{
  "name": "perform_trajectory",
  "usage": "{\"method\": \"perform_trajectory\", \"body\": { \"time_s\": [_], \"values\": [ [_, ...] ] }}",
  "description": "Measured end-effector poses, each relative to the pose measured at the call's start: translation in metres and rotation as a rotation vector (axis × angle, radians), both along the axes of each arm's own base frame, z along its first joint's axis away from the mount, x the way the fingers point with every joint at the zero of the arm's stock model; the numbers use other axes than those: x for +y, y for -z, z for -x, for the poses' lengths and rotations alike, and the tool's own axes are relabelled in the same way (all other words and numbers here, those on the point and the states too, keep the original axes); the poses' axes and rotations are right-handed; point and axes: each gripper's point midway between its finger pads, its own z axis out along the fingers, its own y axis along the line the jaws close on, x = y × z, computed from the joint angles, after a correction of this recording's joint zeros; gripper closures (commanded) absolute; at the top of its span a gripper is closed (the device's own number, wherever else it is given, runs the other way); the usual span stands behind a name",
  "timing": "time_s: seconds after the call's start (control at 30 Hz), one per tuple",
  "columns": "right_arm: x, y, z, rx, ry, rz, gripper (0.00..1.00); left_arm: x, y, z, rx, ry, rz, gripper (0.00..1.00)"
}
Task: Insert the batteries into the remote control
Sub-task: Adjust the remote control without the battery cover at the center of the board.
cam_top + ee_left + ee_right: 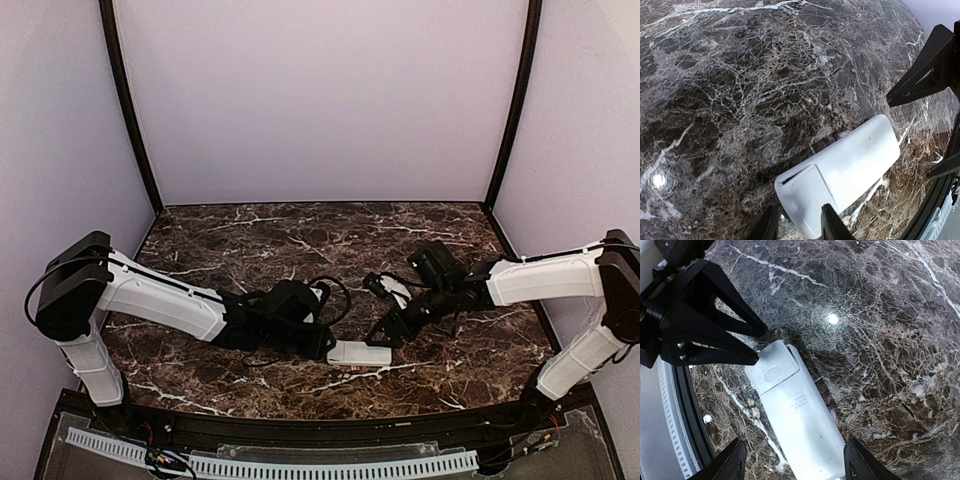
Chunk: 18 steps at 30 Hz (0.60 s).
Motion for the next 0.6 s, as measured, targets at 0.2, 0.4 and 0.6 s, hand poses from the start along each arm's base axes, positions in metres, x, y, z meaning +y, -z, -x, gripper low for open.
{"method": "perform_trajectory", "body": {
  "time_s": [0.2, 0.4, 0.6],
  "values": [
    [-0.004, 0.01, 0.002, -0.042, -0.017, 0.039, 0.27, 0.001, 0.002, -0.001, 0.004, -0.011, -0.007, 0.68],
    [-0.007, 0.025, 0.004, -0.041, -0.031, 0.066, 0.25, 0.004, 0.001, -0.001, 0.003, -0.019, 0.001, 0.63],
    [-0.008, 0.036, 0.009, -0.022, -0.047, 0.072, 0.29, 0.012, 0.003, -0.003, 0.011, -0.032, 0.002, 0.62]
  ]
}}
